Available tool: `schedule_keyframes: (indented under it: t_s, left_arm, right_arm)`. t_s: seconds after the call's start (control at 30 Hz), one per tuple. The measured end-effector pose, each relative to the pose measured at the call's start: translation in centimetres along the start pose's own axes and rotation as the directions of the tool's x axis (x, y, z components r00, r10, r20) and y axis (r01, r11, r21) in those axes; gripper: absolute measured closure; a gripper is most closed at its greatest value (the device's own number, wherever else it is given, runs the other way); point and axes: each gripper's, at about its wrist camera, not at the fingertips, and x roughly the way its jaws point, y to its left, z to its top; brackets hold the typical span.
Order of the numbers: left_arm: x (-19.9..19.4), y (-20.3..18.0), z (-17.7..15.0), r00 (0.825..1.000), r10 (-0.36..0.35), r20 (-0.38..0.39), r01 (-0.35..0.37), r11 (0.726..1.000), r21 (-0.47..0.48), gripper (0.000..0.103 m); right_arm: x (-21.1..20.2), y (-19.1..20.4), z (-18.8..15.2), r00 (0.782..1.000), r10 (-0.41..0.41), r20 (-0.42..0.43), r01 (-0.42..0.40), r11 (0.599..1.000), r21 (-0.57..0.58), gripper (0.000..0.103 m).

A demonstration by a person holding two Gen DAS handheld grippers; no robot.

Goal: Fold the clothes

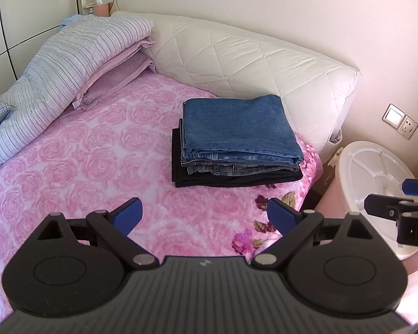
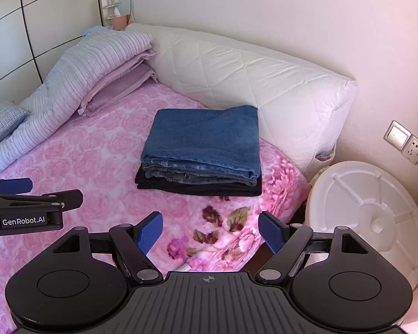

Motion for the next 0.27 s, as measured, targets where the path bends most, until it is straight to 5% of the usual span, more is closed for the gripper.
schedule_keyframes:
  t_s: [0.27]
  left_arm:
    - [-0.11, 0.03, -0.04, 1.0, -0.01, 0.001, 0.01, 1.0, 0.001, 0.008]
  right_arm:
    - [-0.04, 0.06, 0.07, 1.0, 0.001, 0.002, -0.001, 1.0, 0.001, 0.024]
